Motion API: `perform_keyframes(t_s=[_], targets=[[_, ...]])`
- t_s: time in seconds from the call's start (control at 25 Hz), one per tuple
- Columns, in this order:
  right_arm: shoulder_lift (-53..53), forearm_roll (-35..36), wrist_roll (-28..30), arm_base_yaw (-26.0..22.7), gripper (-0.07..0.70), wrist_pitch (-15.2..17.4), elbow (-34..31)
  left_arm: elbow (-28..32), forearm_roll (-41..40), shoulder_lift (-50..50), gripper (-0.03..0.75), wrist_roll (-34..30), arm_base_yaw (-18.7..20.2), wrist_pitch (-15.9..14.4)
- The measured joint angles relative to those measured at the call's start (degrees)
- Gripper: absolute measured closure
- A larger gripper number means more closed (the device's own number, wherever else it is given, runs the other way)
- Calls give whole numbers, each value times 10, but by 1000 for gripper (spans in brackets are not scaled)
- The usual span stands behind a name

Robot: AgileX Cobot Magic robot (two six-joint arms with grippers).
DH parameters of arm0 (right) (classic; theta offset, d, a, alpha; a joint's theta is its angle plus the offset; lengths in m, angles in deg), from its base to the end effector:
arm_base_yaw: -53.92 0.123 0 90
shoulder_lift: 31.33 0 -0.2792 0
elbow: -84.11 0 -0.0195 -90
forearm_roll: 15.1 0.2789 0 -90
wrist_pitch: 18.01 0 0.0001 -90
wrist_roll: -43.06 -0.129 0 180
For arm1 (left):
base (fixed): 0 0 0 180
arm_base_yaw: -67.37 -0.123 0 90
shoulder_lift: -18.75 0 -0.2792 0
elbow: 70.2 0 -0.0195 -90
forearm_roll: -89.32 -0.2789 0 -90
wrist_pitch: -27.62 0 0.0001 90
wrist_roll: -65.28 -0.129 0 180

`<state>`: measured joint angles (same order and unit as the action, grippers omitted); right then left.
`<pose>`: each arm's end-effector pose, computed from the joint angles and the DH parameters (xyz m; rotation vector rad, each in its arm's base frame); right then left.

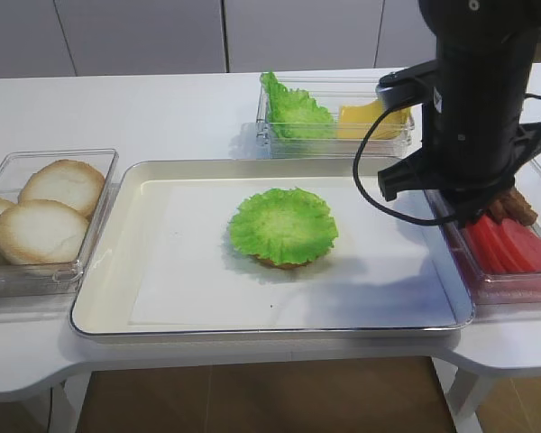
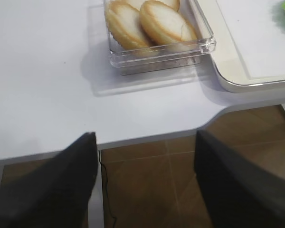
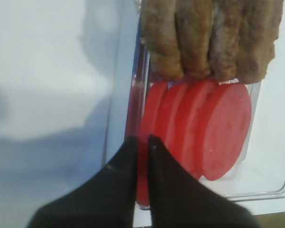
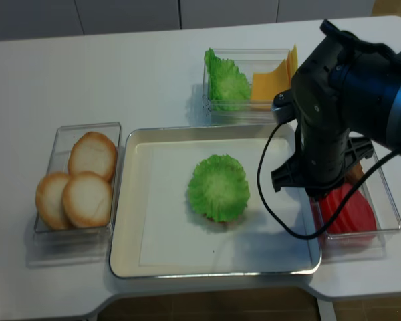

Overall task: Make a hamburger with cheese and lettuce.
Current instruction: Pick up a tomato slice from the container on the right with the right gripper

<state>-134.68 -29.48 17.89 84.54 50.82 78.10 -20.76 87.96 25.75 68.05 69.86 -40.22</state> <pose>0.3072 0.1471 0.1952 -0.2724 2.9774 -0.2904 0.0511 0.0006 0.2547 -0.0082 2.1689 -0.0237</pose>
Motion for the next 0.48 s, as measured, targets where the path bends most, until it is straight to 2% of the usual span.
perform_keyframes(t_s=[0.48], targets=[[55, -6, -3, 1, 599, 5, 0, 0, 0, 0, 249, 0, 0, 0]])
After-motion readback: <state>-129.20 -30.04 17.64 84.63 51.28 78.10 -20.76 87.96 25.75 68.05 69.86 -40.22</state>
